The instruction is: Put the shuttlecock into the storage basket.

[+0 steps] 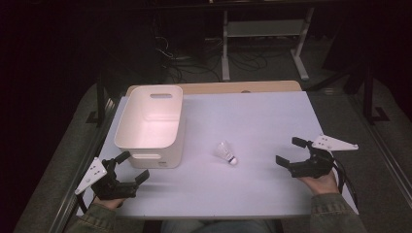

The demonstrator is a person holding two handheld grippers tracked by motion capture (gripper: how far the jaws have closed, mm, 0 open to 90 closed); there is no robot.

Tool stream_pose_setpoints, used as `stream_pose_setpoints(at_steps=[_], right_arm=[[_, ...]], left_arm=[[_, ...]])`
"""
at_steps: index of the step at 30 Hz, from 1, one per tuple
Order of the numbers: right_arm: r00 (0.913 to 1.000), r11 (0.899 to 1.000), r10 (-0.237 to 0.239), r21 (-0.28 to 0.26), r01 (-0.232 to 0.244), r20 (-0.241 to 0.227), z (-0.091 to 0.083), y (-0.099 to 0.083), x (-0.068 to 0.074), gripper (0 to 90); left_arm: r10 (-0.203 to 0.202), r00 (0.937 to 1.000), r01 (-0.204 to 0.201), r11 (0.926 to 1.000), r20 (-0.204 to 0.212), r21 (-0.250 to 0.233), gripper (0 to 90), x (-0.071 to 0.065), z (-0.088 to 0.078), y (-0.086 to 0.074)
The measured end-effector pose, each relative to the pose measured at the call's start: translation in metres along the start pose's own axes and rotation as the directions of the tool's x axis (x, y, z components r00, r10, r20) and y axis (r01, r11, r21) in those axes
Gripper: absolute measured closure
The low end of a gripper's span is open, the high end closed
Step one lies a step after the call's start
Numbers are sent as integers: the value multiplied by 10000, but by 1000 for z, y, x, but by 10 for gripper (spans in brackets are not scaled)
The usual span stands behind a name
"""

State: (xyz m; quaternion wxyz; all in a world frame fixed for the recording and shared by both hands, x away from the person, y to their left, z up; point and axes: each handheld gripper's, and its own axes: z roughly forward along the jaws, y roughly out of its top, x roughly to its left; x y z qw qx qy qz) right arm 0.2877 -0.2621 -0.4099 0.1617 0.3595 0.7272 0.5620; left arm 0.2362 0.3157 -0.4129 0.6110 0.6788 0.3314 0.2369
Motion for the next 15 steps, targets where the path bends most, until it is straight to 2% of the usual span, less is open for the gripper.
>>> stream_pose_setpoints(at_steps=[5,8,15], right_arm=[[10000,10000,56,13,-56,64,-1,1,3,0],[9999,9994,112,315,-113,45,1,0,4,0],[10000,9974,50,724,-50,-1,6,3,10,0]], left_arm=[[0,10000,0,10000,-55,3,0,0,0,0],[-170,9998,169,9998,-93,-113,0,-1,0,0],[-142,9998,140,9999,-111,-99,0,-1,-1,0]])
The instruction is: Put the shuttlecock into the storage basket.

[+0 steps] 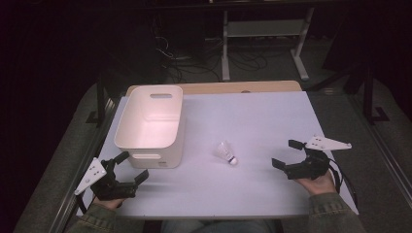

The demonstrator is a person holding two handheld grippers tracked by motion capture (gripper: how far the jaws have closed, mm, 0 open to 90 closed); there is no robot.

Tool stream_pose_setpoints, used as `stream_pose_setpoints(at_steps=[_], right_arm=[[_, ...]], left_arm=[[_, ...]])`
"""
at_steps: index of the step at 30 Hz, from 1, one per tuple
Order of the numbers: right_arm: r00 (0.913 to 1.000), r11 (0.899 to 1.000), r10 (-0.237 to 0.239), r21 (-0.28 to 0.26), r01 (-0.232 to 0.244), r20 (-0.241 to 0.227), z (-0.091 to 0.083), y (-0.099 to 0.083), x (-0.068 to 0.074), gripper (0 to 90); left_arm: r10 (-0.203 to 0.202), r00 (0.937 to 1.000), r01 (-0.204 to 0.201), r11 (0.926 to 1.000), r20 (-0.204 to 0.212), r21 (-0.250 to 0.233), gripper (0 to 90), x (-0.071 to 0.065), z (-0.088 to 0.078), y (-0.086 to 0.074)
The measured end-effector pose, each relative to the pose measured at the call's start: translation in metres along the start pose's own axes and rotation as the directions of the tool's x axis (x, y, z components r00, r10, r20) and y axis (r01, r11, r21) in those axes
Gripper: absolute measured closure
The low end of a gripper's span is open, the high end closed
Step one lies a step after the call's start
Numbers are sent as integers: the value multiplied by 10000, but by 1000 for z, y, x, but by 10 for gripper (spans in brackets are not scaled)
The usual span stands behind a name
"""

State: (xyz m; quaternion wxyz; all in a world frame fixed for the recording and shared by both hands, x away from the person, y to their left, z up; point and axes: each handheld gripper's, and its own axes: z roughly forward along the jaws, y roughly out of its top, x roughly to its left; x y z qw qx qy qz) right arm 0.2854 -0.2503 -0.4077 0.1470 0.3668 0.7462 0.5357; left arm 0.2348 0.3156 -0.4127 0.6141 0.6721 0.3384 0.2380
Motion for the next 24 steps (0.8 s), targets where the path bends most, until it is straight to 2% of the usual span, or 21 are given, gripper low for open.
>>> stream_pose_setpoints(at_steps=[8,11,20,24], right_arm=[[9999,9996,7,287,-4,-106,2,4,0,0],[9999,9997,53,245,-50,-115,3,6,0,0],[9995,9993,-71,370,82,-295,8,12,3,0],[9992,9993,-12,384,27,-405,10,16,5,0]], left_arm=[[7,10000,-7,10000,-23,19,0,0,0,0],[147,9999,-147,9999,-58,57,0,1,-1,0],[39,10000,-38,10000,-84,47,0,1,0,0],[153,9999,-153,9999,-62,51,0,1,-1,0]])
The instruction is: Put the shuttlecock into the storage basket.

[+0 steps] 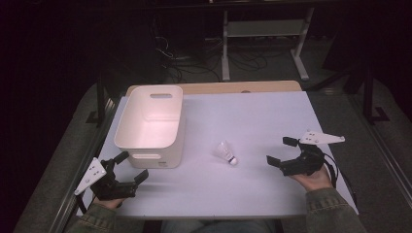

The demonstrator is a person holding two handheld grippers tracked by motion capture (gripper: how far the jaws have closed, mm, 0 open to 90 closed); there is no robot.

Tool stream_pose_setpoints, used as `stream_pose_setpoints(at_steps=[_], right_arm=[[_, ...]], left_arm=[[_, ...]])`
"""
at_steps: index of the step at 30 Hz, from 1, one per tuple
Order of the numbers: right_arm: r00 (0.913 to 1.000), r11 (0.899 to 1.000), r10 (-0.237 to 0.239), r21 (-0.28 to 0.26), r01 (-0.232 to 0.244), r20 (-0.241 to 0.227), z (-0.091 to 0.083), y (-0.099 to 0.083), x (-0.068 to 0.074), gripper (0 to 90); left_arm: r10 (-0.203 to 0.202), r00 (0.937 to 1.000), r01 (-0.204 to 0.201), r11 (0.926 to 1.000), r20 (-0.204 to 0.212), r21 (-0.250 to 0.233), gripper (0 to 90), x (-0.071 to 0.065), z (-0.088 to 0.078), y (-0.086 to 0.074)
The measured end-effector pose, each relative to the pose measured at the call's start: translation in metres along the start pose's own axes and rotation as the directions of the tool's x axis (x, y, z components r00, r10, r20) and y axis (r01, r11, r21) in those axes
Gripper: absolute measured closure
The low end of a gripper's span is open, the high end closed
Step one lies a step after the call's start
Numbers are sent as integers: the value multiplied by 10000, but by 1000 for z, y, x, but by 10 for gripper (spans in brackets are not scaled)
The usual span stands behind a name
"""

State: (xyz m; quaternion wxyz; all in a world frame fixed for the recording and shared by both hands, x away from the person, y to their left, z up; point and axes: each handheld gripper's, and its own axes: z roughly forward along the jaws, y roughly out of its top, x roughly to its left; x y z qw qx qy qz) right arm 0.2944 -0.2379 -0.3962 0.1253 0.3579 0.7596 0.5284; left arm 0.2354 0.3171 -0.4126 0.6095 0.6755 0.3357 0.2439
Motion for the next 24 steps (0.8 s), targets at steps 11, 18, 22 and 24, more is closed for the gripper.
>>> stream_pose_setpoints(at_steps=[11,18,22,24], right_arm=[[9996,10000,-35,73,37,-264,9,8,2,0],[9994,9999,-67,143,72,-338,12,12,3,0],[9993,9994,32,348,-19,-363,16,14,2,0],[9992,9989,20,464,-2,-394,18,15,2,0]], left_arm=[[-126,9999,126,9999,0,-46,0,-1,1,0],[-77,10000,77,10000,-23,-12,0,0,0,0],[-80,10000,80,10000,-20,-15,0,-1,0,0],[-98,9999,98,10000,-26,-4,0,-1,0,0]])
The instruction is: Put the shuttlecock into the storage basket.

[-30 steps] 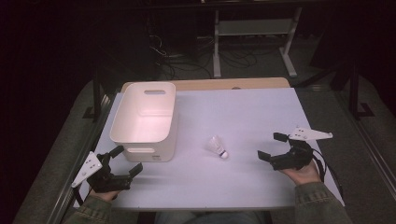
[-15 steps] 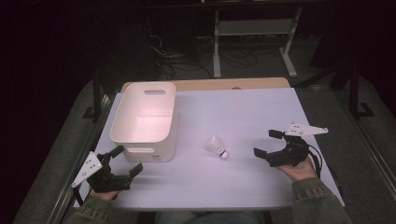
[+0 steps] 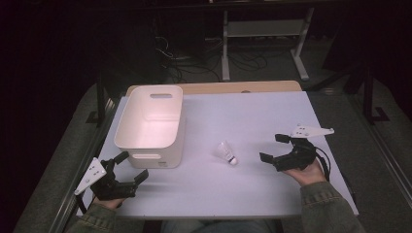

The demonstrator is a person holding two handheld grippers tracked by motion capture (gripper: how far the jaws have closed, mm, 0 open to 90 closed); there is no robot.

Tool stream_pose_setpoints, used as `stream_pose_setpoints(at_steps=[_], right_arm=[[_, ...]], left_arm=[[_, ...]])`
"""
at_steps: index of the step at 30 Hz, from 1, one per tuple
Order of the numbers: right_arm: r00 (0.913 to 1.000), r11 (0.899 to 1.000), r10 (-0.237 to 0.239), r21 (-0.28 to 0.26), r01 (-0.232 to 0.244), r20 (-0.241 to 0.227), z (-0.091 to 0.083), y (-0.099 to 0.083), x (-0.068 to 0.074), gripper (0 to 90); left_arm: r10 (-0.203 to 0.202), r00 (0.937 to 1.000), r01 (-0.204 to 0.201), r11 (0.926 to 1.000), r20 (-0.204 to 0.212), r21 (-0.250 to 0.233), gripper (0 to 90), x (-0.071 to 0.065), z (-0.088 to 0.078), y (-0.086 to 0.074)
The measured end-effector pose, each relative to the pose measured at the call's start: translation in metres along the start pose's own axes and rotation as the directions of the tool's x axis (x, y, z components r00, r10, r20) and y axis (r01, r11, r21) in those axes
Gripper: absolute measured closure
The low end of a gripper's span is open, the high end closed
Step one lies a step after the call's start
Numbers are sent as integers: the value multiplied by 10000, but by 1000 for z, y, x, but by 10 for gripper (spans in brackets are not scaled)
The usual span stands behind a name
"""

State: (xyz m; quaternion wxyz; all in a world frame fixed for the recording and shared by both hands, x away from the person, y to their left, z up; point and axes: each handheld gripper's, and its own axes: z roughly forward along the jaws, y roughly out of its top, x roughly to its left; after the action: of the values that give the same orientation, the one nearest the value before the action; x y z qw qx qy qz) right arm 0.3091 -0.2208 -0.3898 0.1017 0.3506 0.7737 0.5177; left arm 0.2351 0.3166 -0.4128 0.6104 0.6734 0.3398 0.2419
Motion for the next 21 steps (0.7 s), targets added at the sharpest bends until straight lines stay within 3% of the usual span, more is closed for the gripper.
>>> stream_pose_setpoints(at_steps=[13,21], right_arm=[[9995,9992,-97,377,109,-316,11,10,4,0],[9986,9968,-188,771,227,-501,23,25,8,0]], left_arm=[[-18,10000,18,10000,-19,-4,0,0,0,0],[61,10000,-61,10000,-36,-11,0,1,0,0]])
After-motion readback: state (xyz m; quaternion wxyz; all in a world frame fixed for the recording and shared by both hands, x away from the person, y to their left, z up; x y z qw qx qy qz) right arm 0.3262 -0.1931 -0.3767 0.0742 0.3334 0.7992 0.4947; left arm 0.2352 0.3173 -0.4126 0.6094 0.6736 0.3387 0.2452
